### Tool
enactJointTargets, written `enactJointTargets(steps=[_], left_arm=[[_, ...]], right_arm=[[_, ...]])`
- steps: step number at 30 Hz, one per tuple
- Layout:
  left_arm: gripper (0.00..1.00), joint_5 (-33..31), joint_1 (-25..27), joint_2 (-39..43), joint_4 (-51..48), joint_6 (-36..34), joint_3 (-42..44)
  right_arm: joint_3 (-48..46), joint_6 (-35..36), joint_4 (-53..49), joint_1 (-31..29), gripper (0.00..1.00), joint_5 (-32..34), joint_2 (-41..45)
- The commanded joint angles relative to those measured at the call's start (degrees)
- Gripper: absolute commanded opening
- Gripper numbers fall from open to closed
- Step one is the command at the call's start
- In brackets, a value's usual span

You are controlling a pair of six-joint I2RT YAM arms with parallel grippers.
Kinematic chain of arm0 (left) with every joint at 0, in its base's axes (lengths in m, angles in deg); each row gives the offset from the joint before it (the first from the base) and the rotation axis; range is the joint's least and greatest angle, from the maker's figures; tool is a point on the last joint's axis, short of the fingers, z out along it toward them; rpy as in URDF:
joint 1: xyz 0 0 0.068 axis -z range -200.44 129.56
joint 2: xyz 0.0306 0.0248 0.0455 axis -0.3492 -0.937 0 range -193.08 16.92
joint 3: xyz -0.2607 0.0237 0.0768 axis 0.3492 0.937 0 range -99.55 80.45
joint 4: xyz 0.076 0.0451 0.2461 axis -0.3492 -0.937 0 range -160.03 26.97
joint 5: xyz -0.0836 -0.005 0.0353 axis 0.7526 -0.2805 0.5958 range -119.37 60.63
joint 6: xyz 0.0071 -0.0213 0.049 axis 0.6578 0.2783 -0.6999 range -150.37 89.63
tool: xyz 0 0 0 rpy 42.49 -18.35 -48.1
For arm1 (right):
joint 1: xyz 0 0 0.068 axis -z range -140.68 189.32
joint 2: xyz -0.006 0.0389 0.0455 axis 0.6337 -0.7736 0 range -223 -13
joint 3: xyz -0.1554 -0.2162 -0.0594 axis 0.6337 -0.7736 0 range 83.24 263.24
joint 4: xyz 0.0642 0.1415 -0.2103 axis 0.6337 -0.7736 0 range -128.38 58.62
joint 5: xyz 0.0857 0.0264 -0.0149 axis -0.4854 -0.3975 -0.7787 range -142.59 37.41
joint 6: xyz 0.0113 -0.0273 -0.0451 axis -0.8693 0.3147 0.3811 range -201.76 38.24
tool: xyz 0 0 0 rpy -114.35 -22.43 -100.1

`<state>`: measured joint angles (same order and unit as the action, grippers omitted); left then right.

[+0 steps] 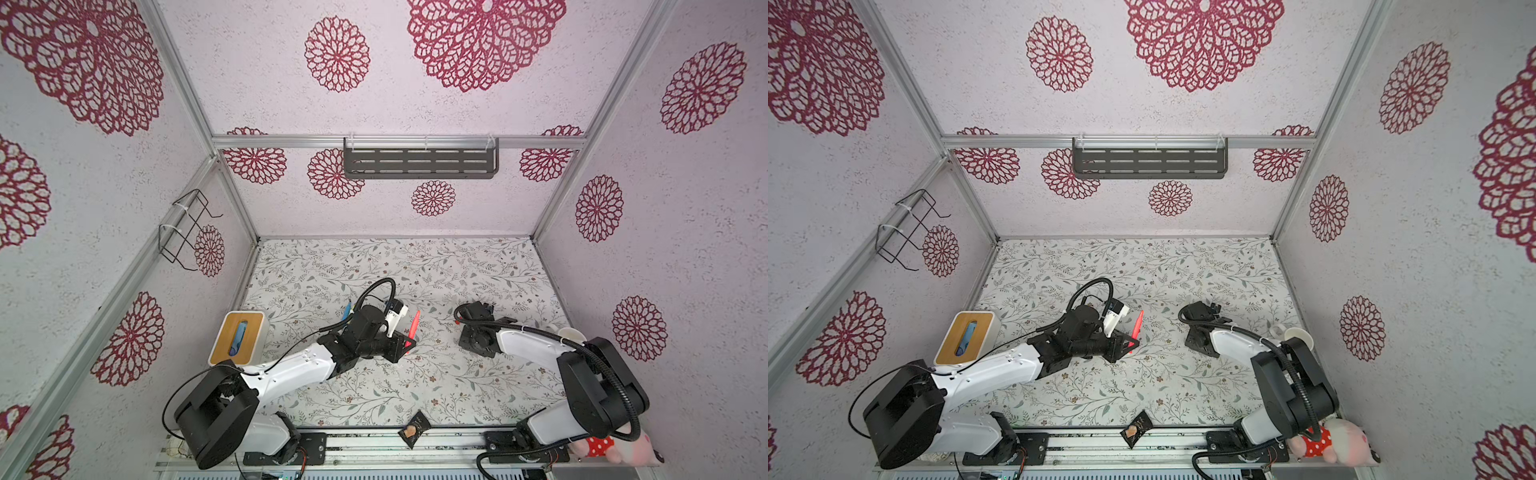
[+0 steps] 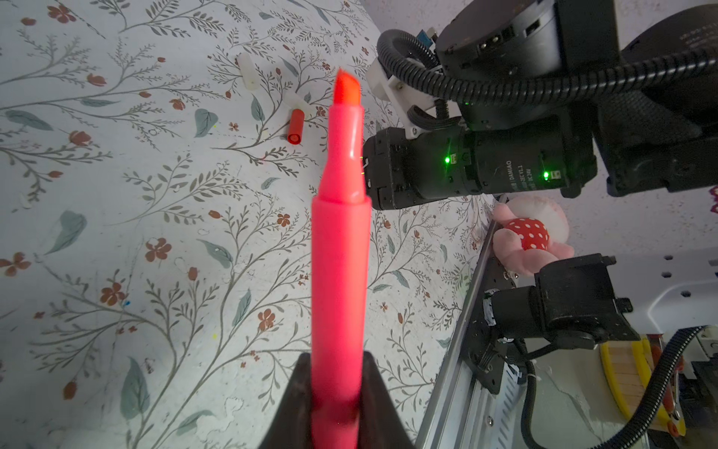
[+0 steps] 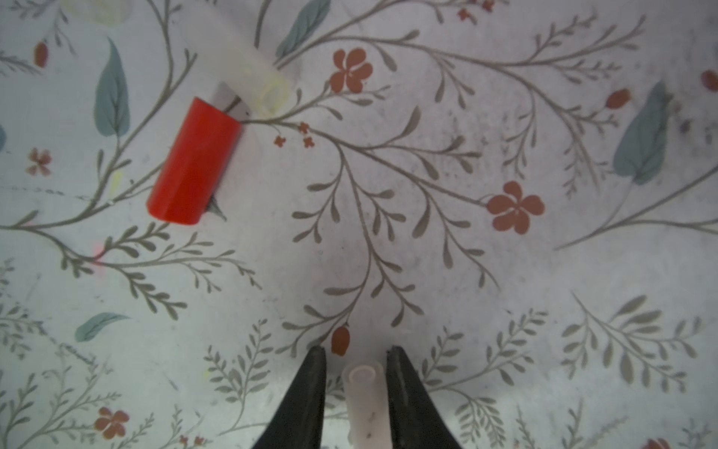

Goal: Insert the pens into the pen caps
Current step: 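Lower the right gripper and grasp the translucent pink cap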

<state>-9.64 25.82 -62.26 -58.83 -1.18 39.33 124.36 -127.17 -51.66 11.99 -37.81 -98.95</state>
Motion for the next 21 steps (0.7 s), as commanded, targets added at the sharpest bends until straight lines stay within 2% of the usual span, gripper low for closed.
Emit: enactJointTargets(steps=[1,6,13,21], left_arm=[[0.00,-0.42,0.56,-0.46,-0.82,-1.63,-1.68],[0.00,-0.66,0.57,-0.19,-1.31,-1.81,-1.68],[0.00,-1.28,0.58,0.47,-1.32,-1.79,-0.89],[0.00,-1.82,0.54,1.26,-0.96,-1.59,0.16]], right_arm=[[-0.34,1.61,-6.28,-0.50,0.31,0.54,-2.01],[-0.52,1.81,-5.96,-0.72,0.30,0.18,-2.20],[-0.61,2.14,-6.09,-1.07,0.16,-0.02,-1.46],[-0.71,2.24,-6.90,-1.22,0.10,-0.71,3.04]])
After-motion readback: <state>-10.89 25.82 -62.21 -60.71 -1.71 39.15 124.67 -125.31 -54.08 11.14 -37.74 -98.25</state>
